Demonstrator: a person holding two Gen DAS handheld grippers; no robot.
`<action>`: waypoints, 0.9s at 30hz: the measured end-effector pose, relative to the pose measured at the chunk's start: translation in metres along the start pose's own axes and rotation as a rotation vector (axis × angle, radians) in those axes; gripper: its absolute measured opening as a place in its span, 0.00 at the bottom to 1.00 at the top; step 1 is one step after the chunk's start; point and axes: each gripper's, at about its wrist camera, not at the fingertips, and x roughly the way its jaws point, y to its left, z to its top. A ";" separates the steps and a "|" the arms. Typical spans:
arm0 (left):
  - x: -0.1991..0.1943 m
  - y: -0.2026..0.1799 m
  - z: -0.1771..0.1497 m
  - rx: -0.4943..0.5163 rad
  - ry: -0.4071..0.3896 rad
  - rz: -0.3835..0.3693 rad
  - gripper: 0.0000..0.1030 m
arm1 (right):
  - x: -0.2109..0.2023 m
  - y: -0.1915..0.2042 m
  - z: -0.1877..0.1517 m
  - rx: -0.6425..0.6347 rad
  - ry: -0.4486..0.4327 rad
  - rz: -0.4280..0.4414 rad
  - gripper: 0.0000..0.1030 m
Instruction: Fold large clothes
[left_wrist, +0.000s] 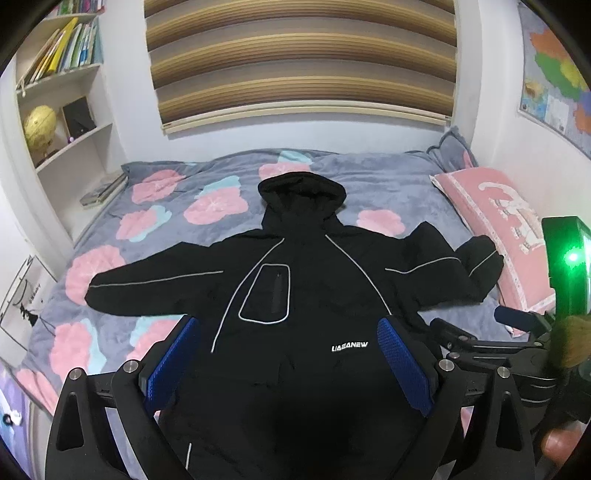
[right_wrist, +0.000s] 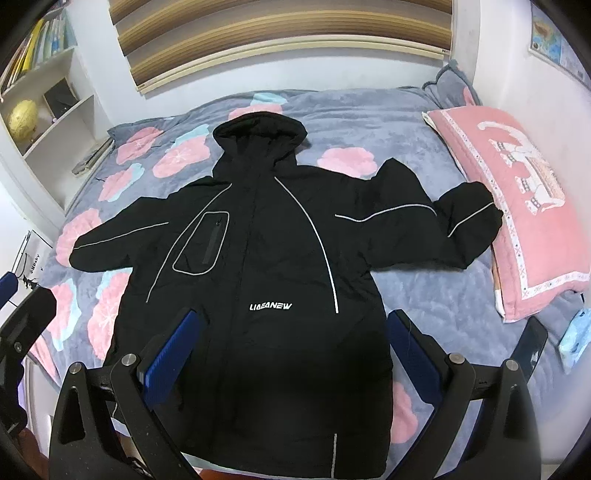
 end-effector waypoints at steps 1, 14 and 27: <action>0.001 -0.001 0.000 0.005 0.002 0.006 0.94 | 0.001 0.001 -0.001 -0.005 0.000 -0.008 0.99; 0.011 0.012 0.005 0.004 0.031 -0.004 0.94 | 0.004 0.014 0.005 -0.014 0.004 -0.026 0.99; 0.026 0.071 0.018 -0.001 0.028 -0.022 0.94 | 0.011 0.070 0.020 -0.024 -0.004 -0.076 0.99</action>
